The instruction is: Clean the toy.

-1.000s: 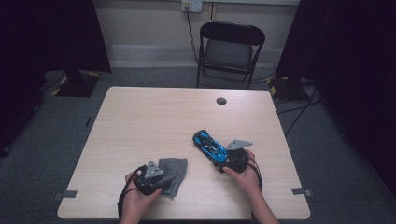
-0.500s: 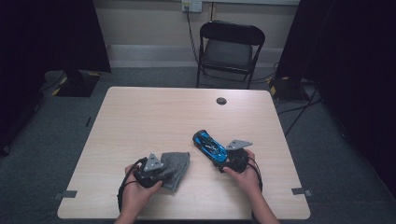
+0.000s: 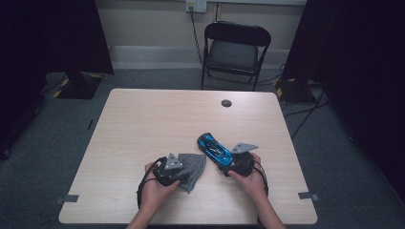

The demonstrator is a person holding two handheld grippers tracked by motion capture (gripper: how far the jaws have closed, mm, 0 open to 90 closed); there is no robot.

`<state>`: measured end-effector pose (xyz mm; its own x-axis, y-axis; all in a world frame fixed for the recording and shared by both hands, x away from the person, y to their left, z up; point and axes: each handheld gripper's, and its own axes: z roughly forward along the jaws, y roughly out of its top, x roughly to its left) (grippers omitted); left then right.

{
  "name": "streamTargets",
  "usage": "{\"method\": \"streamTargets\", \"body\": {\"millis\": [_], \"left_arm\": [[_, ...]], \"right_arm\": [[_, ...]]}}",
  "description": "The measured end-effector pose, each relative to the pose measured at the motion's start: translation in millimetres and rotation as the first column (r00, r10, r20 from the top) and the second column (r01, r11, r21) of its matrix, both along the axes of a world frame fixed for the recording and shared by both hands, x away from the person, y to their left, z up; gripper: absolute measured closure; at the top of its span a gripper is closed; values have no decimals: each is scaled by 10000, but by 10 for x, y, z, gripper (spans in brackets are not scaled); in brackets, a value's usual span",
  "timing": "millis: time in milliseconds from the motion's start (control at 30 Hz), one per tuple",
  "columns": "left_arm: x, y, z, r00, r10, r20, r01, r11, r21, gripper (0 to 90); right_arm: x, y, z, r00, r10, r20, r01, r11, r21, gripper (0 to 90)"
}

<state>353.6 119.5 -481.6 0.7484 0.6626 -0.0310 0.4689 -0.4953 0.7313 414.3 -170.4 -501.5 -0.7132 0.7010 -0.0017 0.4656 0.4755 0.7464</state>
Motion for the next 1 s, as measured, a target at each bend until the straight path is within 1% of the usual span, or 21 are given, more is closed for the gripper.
{"method": "streamTargets", "body": {"millis": [33, 67, 100, 167, 200, 267, 367, 400, 433, 467, 500, 567, 600, 633, 667, 733, 800, 833, 867, 900, 1000], "left_arm": [[-4, 4, -2, 9999, 122, 9, -122, 9999, -29, 609], [-9, 7, 6, 9994, 340, -1, -340, 9994, -114, 609], [-22, 10, 20, 9985, 538, -67, -539, 9984, -188, 501], [-73, 29, 72, 9977, 673, 48, -671, 9975, -224, 488], [-138, 29, 95, 9984, 562, 77, -561, 9984, -119, 470], [-192, 12, 66, 9986, 522, 68, -523, 9986, 126, 462], [-236, 4, -34, 9985, 542, -14, -541, 9984, 135, 434], [-236, 4, -34, 9985, 542, -14, -541, 9984, 135, 438], [-230, 25, -81, 9980, 624, 42, -624, 9980, -60, 457], [-230, 25, -81, 9980, 624, 42, -624, 9980, -60, 462], [-239, 28, -98, 9981, 576, 197, -575, 9983, -33, 491], [-241, 33, -100, 9982, 560, 190, -558, 9984, -112, 644], [-235, 44, -94, 9983, 579, 43, -578, 9981, -206, 644], [-221, 56, -89, 9977, 662, -156, -667, 9972, -326, 693], [-192, 54, -64, 9959, 745, -522, -766, 9963, -387, 747], [-158, 51, -21, 9960, 616, -644, -633, 9977, -243, 769], [-144, 52, 17, 9972, 557, -495, -572, 9979, -303, 777], [-134, 54, 49, 9983, 513, -271, -524, 9977, -423, 777], [-110, 51, 116, 9988, 490, -70, -495, 9952, -849, 778], [-110, 51, 116, 9988, 490, -70, -495, 9952, -849, 777], [-48, 7, 269, 9989, 238, 407, -187, 9923, -1222, 775]], "right_arm": [[-1, 1, 1, 10000, -10, -4, 10, 10000, -6, 228], [-1, 1, 1, 10000, -10, -4, 10, 10000, -6, 228], [-2, 1, 1, 10000, -11, -4, 11, 10000, -10, 228], [-2, 1, 1, 10000, -10, -1, 10, 10000, -9, 228], [-1, 1, 1, 10000, -11, -2, 11, 10000, -9, 228], [-1, 1, 1, 10000, -10, 1, 10, 10000, -11, 228], [-2, 1, 1, 10000, -11, 1, 11, 10000, -14, 228], [-2, 1, 1, 10000, -12, 1, 12, 10000, -13, 228], [-3, 2, 1, 10000, -13, 5, 13, 10000, -14, 228], [-3, 2, 0, 10000, -21, 4, 21, 10000, -13, 228], [-3, 1, 1, 10000, -20, -7, 20, 10000, -17, 228], [-3, 1, 0, 10000, -24, 0, 24, 10000, -10, 228], [-3, 1, 1, 10000, -19, -8, 19, 10000, -15, 228], [-4, 2, 1, 10000, -22, -5, 22, 10000, -15, 228], [-7, 3, 0, 10000, -49, -1, 49, 10000, -10, 228], [-4, 2, 0, 10000, -45, 1, 45, 10000, -4, 228], [-6, 2, 0, 10000, -52, -2, 52, 10000, -3, 228], [-5, 2, 0, 10000, -44, 2, 44, 10000, -7, 228], [-4, 1, 0, 10000, -44, -1, 44, 10000, -3, 228], [-4, 1, 0, 10000, -44, 0, 44, 10000, -1, 228], [-4, 2, 0, 10000, -45, 1, 45, 10000, -3, 228]]}}
